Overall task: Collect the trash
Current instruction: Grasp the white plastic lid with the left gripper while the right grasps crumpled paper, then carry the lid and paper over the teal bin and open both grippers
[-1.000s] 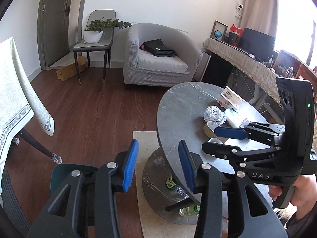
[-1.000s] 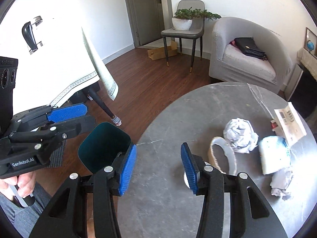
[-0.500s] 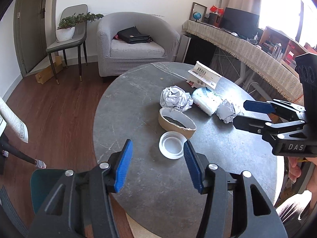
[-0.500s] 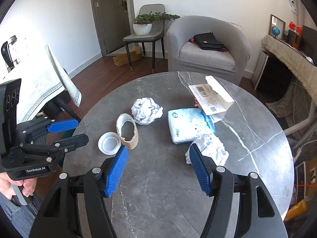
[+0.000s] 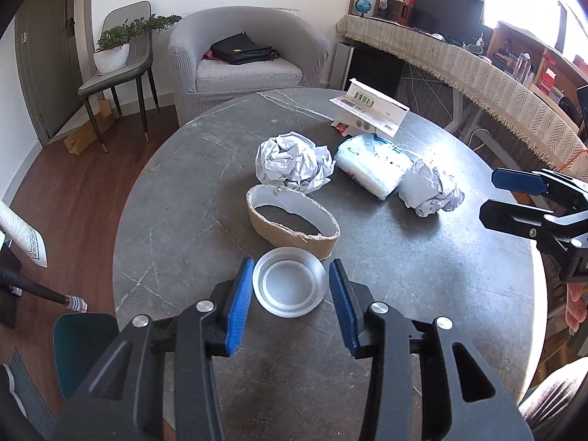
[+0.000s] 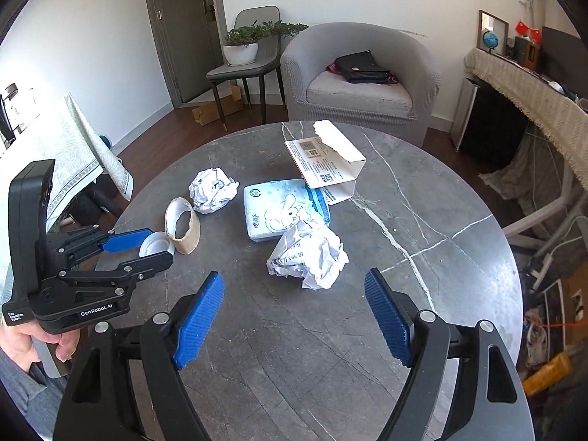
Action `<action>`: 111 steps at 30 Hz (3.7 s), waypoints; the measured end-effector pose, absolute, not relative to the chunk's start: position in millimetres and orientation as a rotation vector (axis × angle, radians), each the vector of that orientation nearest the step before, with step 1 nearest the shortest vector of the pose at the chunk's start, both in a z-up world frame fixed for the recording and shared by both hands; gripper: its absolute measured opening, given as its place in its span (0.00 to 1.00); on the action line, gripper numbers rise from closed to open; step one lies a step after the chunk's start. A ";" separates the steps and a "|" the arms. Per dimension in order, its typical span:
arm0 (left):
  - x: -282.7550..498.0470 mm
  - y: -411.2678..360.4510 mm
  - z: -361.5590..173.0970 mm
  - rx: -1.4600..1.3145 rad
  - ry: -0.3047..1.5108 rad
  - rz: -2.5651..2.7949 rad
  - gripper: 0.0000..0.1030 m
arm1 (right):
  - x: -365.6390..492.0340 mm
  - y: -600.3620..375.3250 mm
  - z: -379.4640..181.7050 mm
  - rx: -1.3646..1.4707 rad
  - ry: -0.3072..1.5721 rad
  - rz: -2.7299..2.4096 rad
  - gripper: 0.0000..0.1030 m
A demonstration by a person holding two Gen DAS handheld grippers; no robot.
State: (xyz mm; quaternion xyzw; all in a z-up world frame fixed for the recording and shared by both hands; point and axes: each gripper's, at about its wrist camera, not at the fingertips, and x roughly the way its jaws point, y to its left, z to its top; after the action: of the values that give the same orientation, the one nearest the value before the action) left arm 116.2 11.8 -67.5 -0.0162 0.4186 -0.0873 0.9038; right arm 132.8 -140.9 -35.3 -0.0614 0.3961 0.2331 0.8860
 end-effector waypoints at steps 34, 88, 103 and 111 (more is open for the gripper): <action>90.4 60.0 -38.5 -0.141 0.805 -0.189 0.41 | 164.6 -106.3 -59.9 -0.168 0.885 0.394 0.53; -7.3 339.9 -151.0 -0.411 1.044 0.247 0.41 | 65.5 238.6 -69.8 -0.344 0.858 1.049 0.53; -25.6 355.6 -134.6 -0.428 0.990 0.230 0.43 | 74.2 284.2 -129.1 -0.392 0.980 1.041 0.53; -40.3 364.4 -110.3 -0.412 0.926 0.262 0.34 | 72.2 303.8 -160.8 -0.431 1.039 1.039 0.53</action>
State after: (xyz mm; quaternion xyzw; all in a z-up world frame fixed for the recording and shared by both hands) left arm -40.3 364.4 -110.3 -0.1967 0.4422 0.1252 0.8661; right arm 72.2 303.8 -160.8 -0.1949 0.4702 0.4702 0.7210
